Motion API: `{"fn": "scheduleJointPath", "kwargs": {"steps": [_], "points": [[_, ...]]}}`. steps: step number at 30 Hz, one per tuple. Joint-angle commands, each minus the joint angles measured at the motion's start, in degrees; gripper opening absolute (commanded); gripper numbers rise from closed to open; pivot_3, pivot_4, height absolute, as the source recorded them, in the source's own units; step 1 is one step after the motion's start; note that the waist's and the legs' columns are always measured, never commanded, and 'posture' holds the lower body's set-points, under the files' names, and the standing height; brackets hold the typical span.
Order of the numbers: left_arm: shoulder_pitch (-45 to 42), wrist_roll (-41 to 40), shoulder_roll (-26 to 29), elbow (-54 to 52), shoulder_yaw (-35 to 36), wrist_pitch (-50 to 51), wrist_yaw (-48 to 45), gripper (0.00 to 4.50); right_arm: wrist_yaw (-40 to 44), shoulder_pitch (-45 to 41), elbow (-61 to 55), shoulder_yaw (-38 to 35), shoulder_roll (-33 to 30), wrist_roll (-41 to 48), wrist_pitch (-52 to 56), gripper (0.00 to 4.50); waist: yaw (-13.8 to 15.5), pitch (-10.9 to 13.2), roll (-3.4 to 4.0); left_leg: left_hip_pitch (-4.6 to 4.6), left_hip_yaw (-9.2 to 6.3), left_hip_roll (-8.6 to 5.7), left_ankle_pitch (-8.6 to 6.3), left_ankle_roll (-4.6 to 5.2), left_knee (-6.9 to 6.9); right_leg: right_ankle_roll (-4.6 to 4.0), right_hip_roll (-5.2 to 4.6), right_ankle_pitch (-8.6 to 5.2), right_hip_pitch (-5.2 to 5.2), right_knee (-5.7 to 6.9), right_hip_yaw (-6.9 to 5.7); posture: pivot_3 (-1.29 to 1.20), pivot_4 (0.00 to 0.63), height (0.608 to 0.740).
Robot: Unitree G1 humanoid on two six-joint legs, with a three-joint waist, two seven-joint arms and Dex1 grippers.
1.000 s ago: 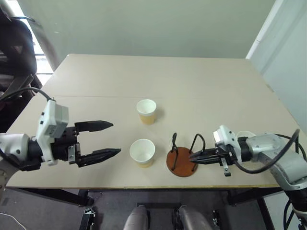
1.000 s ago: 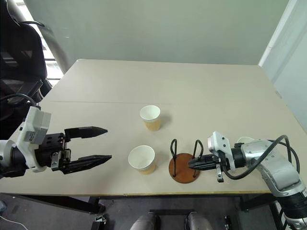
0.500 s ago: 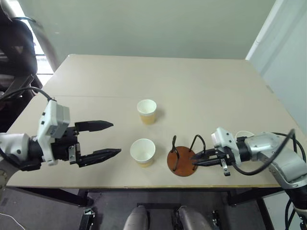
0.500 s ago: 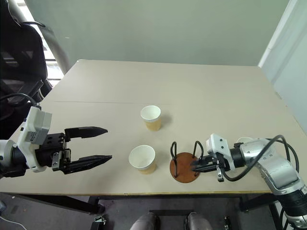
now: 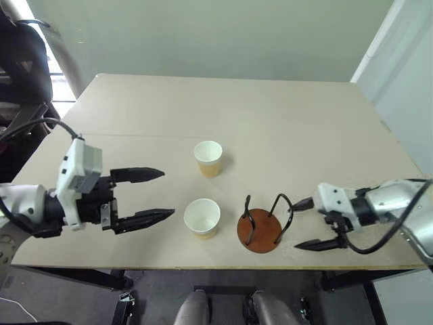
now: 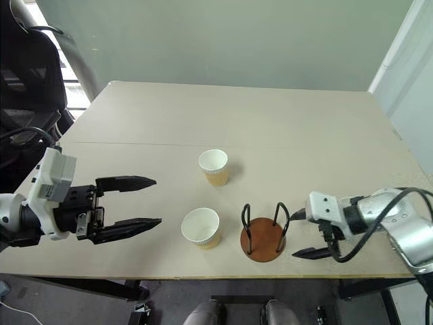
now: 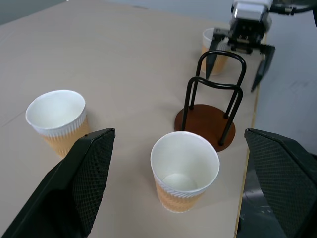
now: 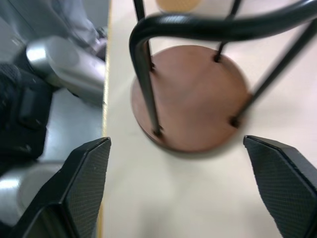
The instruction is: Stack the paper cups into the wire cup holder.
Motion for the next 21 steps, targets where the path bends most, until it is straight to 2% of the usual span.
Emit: {"fn": "scheduleJointPath", "kwargs": {"steps": [1, 5, 11, 15, 21], "points": [[-3.2, 0.3, 1.8, 1.0, 0.5, -2.2, -1.9, 4.50, 1.8, -0.5, -2.4, -9.9, -4.5, 3.2, -0.4, 4.46, 0.1, 0.0, -0.01, 0.01, 0.00, 0.00, -0.01, 0.00, 0.00, -0.01, 0.00, -0.02, 0.01, 0.00, 0.00, 0.00, 0.150, 0.740], [-8.6, -1.2, 2.2, 2.6, -2.7, -2.8, -4.7, 4.50, 2.1, 2.8, -2.4, -20.0, -9.5, 3.8, 2.2, 4.46, 0.5, 0.0, -0.02, 0.01, -0.01, -0.01, -0.02, -0.01, 0.00, -0.15, 0.00, -0.17, 0.03, 0.00, 0.00, 0.00, 0.150, 0.740], [-15.2, 3.0, -0.6, 6.1, -15.4, -4.6, -8.3, 4.50, 1.0, 19.2, -4.7, -30.7, -10.6, -1.2, 5.5, 4.46, 1.2, 0.0, -0.07, 0.06, -0.05, -0.06, -0.16, -0.05, 0.04, -0.18, -0.05, -0.31, 0.14, 0.01, 0.01, 0.00, 0.150, 0.740], [-18.3, 4.5, -1.7, 7.8, -18.6, -5.2, -9.5, 4.50, -1.5, 24.3, -7.0, -31.1, -9.9, -3.1, 7.6, 4.46, 0.8, 0.0, -0.09, 0.07, 0.00, -0.06, -0.18, -0.06, 0.04, 0.01, -0.03, -0.23, 0.10, 0.04, 0.00, 0.00, 0.150, 0.740], [-19.1, 5.1, -1.8, 8.1, -18.9, -5.0, -10.3, 4.50, -5.1, 22.6, -7.4, -26.1, -10.1, -3.6, 8.8, 4.46, 0.3, 0.0, -0.07, 0.23, 0.08, -0.06, -0.19, 0.04, 0.05, 0.22, -0.03, -0.29, 0.25, 0.02, 0.02, 0.00, 0.150, 0.740]]}}
